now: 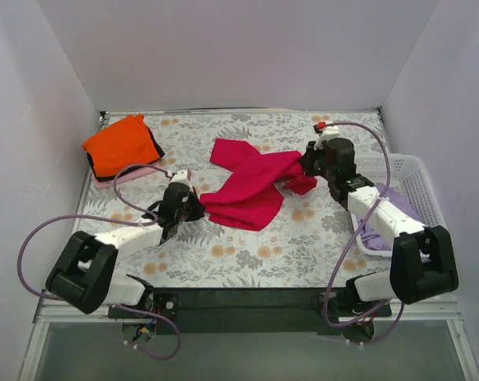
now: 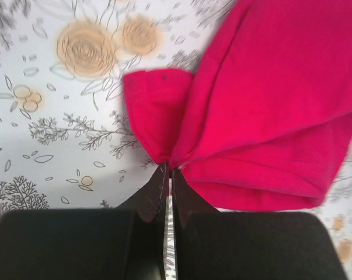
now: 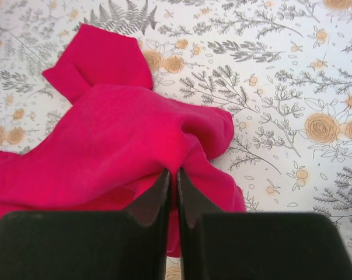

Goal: Fold and stack the t-shirts
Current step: Flatten the tshirt out

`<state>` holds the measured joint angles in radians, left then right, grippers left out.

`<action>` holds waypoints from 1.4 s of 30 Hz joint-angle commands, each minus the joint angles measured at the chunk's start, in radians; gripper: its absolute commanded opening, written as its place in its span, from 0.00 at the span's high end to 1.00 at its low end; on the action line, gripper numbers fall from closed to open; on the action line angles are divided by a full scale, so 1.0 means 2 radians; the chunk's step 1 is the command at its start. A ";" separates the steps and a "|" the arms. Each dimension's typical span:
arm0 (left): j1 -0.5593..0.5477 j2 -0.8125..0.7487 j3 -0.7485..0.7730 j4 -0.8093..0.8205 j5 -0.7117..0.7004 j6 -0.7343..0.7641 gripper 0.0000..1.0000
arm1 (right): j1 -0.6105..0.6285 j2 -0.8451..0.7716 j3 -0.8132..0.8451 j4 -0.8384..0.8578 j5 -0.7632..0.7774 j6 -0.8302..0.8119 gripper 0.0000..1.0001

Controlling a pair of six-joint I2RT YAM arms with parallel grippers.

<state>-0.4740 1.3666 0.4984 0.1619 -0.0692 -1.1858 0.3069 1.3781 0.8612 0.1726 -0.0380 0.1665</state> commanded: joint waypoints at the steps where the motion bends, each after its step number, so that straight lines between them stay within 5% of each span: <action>1: 0.001 -0.079 0.003 -0.008 -0.020 0.008 1.00 | -0.002 -0.038 0.005 0.008 -0.007 0.004 0.99; 18: -0.002 -0.304 0.103 -0.130 -0.113 0.044 1.00 | 0.016 -0.228 0.020 -0.072 0.051 -0.012 0.99; 28: -0.003 -0.311 0.201 -0.139 -0.100 0.064 1.00 | 0.020 -0.312 0.056 -0.101 0.006 -0.011 0.99; 42: -0.003 -0.271 0.224 -0.103 -0.119 0.110 1.00 | 0.020 -0.256 0.038 -0.072 0.003 -0.017 0.99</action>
<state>-0.4801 0.8711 0.9226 -0.1020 -0.2993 -1.0019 0.3435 0.9249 0.9188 -0.0566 -0.0273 0.1505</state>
